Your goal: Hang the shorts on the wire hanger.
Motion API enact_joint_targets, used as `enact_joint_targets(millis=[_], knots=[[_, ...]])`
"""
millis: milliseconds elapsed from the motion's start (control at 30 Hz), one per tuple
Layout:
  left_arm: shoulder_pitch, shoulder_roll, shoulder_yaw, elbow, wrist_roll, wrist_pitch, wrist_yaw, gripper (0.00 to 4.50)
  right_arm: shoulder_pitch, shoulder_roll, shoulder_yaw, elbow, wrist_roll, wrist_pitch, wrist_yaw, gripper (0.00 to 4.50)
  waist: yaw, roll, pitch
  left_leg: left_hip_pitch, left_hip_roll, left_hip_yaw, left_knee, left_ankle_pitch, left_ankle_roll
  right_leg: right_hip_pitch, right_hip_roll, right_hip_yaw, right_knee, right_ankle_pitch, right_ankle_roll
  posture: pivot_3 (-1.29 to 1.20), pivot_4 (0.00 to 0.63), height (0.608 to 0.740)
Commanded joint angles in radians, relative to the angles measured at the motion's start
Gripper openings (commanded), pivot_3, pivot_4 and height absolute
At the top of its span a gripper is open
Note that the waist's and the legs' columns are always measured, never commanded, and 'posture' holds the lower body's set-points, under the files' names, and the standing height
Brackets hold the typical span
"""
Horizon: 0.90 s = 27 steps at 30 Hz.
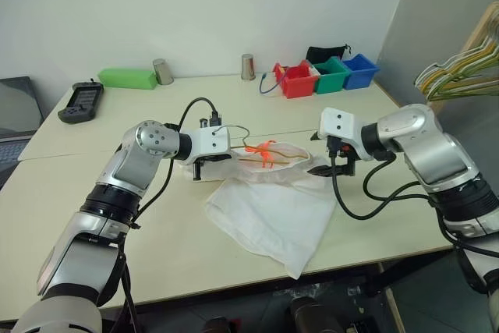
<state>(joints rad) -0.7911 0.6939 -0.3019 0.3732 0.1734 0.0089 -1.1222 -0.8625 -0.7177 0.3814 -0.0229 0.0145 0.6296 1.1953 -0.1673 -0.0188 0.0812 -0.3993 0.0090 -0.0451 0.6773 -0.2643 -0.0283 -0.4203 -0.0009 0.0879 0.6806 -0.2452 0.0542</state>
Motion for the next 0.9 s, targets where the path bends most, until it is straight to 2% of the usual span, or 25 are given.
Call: enact_joint_targets(millis=[33, 233, 300, 367, 633, 900], knots=[[-0.004, 0.012, 0.024, -0.036, -0.006, -0.008, 0.008, 0.00, -0.021, 0.016, -0.009, -0.003, -0.008, 0.004, -0.021, 4.07, 0.000, 0.000, 0.000, 0.000, 0.000, 0.000, 0.000, 0.000, 0.000, 0.000, 0.000, 0.000, 0.000, 0.000, 0.000, -0.12, 0.030, 0.740], [0.012, 0.022, 0.030, -0.055, -0.007, -0.001, 0.011, 0.00, -0.024, 0.012, -0.012, 0.014, -0.006, -0.009, -0.014, 2.83, 0.001, 0.000, 0.000, 0.000, 0.000, -0.001, 0.000, 0.000, 0.000, 0.000, 0.000, 0.000, 0.000, 0.000, 0.000, -0.11, 0.031, 0.740], [0.018, 0.025, 0.032, -0.063, -0.007, 0.004, 0.012, 0.00, -0.027, 0.011, -0.013, 0.022, -0.005, -0.012, -0.012, 2.30, 0.002, 0.000, 0.000, 0.000, 0.000, -0.002, 0.000, 0.000, 0.000, 0.000, 0.000, 0.000, 0.000, 0.000, 0.000, -0.10, 0.032, 0.740], [0.022, 0.027, 0.034, -0.069, -0.007, 0.008, 0.013, 0.00, -0.029, 0.009, -0.011, 0.028, -0.005, -0.017, -0.008, 1.97, 0.002, 0.000, 0.000, 0.000, 0.000, -0.002, 0.000, 0.000, 0.000, 0.000, 0.000, 0.000, 0.000, 0.000, 0.000, -0.10, 0.032, 0.740], [0.021, 0.031, 0.035, -0.071, -0.008, 0.013, 0.016, 0.00, -0.037, 0.014, -0.011, 0.048, -0.009, -0.023, -0.009, 0.04, 0.003, 0.000, 0.000, 0.000, 0.000, -0.002, 0.000, 0.000, 0.000, 0.000, 0.000, 0.000, 0.000, 0.000, 0.000, -0.10, 0.036, 0.740], [0.013, 0.032, 0.031, -0.059, -0.005, 0.011, 0.016, 0.00, -0.046, 0.007, -0.019, 0.015, 0.002, -0.007, 0.002, 0.04, 0.003, 0.000, 0.000, 0.000, 0.000, -0.002, 0.000, 0.000, 0.000, 0.000, 0.000, 0.000, 0.000, 0.000, 0.000, -0.10, 0.036, 0.740]])
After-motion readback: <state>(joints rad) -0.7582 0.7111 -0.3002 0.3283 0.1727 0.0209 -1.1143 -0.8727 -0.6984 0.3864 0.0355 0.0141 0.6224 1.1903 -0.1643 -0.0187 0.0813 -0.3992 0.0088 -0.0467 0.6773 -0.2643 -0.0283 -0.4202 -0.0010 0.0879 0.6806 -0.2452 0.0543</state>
